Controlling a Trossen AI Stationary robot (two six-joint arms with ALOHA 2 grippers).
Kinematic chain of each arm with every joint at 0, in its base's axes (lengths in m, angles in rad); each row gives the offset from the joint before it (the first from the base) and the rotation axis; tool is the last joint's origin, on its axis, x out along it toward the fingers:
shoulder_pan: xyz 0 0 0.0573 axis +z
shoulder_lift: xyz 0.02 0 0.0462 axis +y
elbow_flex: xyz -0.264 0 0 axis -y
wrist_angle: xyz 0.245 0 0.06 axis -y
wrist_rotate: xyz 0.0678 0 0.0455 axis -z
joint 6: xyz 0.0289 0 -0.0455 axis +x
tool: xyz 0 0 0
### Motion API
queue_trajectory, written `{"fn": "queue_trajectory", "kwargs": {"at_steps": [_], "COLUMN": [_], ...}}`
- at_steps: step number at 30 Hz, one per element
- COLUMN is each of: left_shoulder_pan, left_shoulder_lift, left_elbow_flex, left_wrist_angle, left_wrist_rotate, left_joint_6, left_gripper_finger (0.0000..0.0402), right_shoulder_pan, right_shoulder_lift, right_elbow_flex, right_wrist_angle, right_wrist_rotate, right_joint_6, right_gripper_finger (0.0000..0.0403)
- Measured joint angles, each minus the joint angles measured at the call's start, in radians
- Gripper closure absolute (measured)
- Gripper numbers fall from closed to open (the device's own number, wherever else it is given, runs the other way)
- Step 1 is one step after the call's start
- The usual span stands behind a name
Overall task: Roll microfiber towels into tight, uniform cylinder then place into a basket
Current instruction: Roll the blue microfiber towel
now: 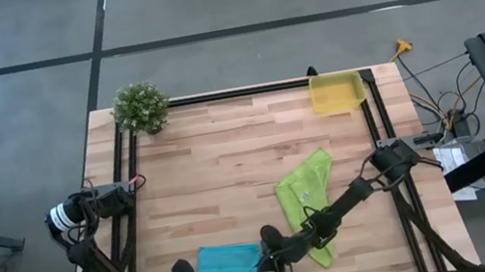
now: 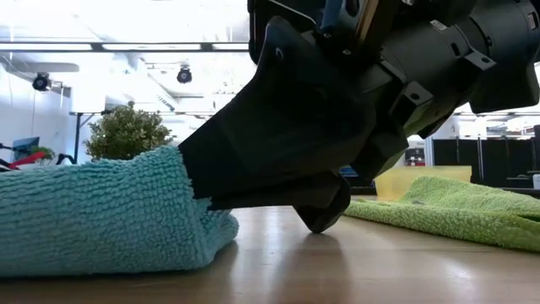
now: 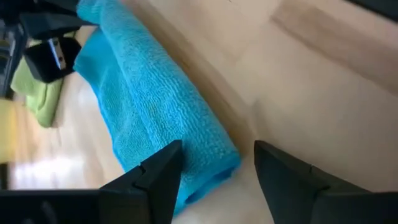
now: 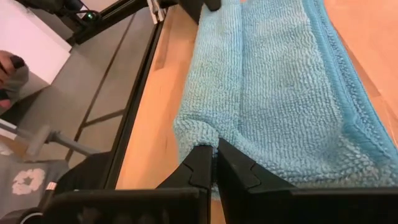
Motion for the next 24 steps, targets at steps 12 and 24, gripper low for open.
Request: {"fn": "queue_trajectory", "kwargs": {"at_steps": [12,24], "left_shoulder_pan": [0.002,0.000], "left_shoulder_lift": [0.012,0.151], "left_elbow_flex": [0.062,0.121], "left_wrist_angle": [-0.162,-0.145], "left_wrist_rotate": [0.011,-0.070], "left_joint_6": [0.048,0.116], "left_gripper_finger": [0.0215,0.0215], "right_shoulder_pan": [0.005,0.006], "right_shoulder_lift": [0.000,0.000], "right_elbow_flex": [0.000,-0.001], "right_wrist_angle": [-0.005,-0.005], "right_wrist_rotate": [-0.016,-0.018], "right_joint_6": [-0.009,-0.007], "right_gripper_finger": [0.0394,0.0394]}}
